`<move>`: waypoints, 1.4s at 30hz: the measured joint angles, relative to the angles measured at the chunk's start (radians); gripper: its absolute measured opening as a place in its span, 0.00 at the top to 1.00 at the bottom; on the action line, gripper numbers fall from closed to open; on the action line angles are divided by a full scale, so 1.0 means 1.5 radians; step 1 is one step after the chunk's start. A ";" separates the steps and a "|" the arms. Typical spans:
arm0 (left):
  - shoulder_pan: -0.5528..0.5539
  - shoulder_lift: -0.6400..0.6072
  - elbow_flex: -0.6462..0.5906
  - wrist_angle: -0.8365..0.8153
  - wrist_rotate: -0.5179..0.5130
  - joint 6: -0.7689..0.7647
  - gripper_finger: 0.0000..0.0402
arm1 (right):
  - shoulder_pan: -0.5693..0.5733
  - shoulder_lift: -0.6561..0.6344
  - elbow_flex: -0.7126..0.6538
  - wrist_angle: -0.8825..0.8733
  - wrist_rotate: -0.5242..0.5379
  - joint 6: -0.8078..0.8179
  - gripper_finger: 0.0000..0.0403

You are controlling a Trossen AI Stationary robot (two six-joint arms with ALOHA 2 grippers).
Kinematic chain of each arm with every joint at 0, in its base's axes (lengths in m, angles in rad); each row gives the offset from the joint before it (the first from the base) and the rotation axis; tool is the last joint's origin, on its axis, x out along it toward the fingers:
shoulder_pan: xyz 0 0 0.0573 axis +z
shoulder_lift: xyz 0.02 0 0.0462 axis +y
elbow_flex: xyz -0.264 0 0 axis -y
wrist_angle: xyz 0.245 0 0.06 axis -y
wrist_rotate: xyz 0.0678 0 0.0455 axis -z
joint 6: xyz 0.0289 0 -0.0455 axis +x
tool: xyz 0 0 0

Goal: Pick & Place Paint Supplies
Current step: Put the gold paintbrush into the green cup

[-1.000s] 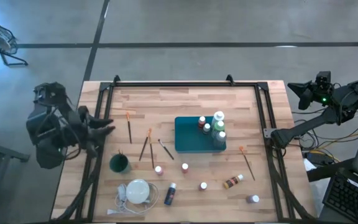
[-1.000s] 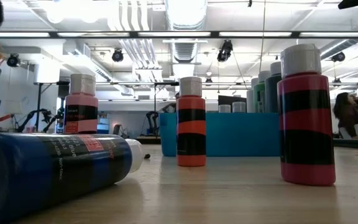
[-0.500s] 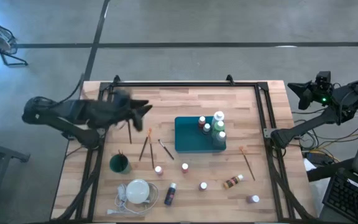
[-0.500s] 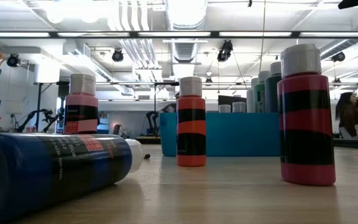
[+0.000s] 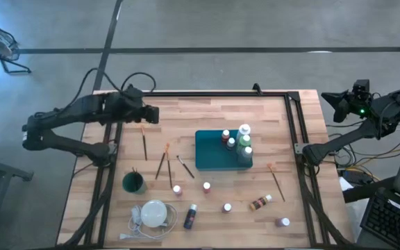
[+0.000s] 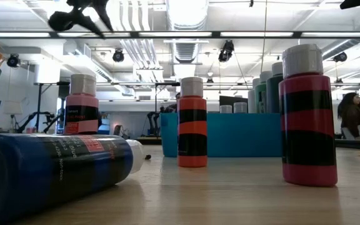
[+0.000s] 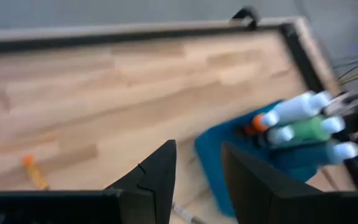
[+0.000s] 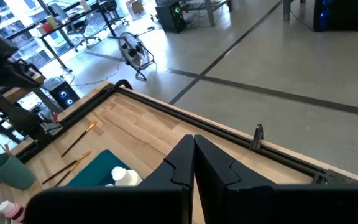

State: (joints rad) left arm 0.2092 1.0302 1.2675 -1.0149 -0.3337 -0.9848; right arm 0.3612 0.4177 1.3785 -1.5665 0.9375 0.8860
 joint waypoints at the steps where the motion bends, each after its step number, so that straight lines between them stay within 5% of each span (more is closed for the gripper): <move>1: 0.006 0.002 0.000 -0.017 0.010 -0.010 0.67 | 0.000 0.000 0.000 0.000 0.000 0.000 0.98; 15: 0.156 0.069 -0.001 -0.184 0.128 -0.073 0.63 | 0.000 0.000 0.000 0.000 0.000 0.000 0.98; 25: 0.235 0.151 -0.029 -0.196 0.139 0.028 0.63 | 0.000 0.000 0.000 0.000 0.000 0.000 0.98; 42: 0.385 0.098 -0.299 0.022 0.286 0.103 0.63 | 0.000 0.000 0.000 0.000 0.000 0.000 0.98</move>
State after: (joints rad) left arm 0.7861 1.1769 0.8195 -0.9813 0.0951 -0.8310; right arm 0.3614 0.4175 1.3785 -1.5665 0.9375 0.8860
